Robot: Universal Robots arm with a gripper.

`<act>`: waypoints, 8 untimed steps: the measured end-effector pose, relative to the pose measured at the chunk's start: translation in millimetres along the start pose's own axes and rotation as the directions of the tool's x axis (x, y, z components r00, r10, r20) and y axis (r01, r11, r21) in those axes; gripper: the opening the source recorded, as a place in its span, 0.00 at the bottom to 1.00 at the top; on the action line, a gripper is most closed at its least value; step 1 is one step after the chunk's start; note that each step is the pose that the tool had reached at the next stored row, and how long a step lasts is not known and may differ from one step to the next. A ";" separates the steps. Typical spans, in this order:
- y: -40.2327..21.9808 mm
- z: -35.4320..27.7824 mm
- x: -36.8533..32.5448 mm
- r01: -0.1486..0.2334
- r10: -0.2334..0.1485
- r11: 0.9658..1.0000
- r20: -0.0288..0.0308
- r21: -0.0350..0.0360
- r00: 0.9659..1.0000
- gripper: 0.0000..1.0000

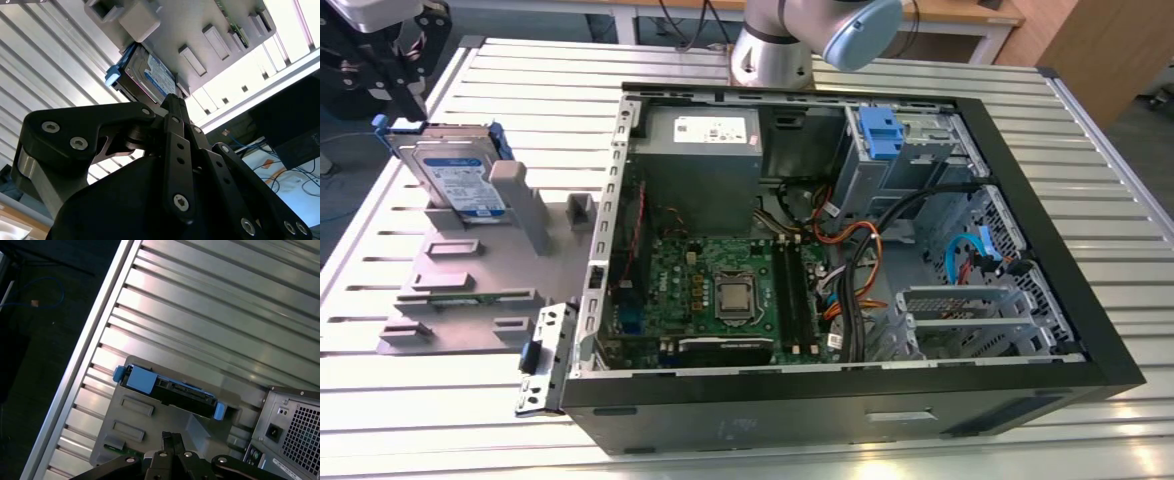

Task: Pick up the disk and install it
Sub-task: 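Pick up the disk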

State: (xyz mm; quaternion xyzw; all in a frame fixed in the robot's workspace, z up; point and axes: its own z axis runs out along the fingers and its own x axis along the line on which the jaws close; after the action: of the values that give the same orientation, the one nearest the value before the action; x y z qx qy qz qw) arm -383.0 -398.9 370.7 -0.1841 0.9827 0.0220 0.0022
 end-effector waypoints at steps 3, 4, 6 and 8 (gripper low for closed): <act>0.0 0.0 0.0 0.003 -0.003 1.000 0.000 0.000 1.000 0.11; 0.0 0.0 0.0 0.004 -0.004 1.000 0.000 0.000 1.000 0.11; 0.0 0.0 0.0 0.005 -0.005 1.000 0.000 0.000 1.000 0.11; 0.0 0.0 0.0 0.009 -0.009 1.000 0.000 0.000 1.000 0.11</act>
State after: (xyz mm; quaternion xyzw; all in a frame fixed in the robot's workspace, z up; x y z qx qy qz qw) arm -383.0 -398.9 370.7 -0.1883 0.9819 0.0220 0.0021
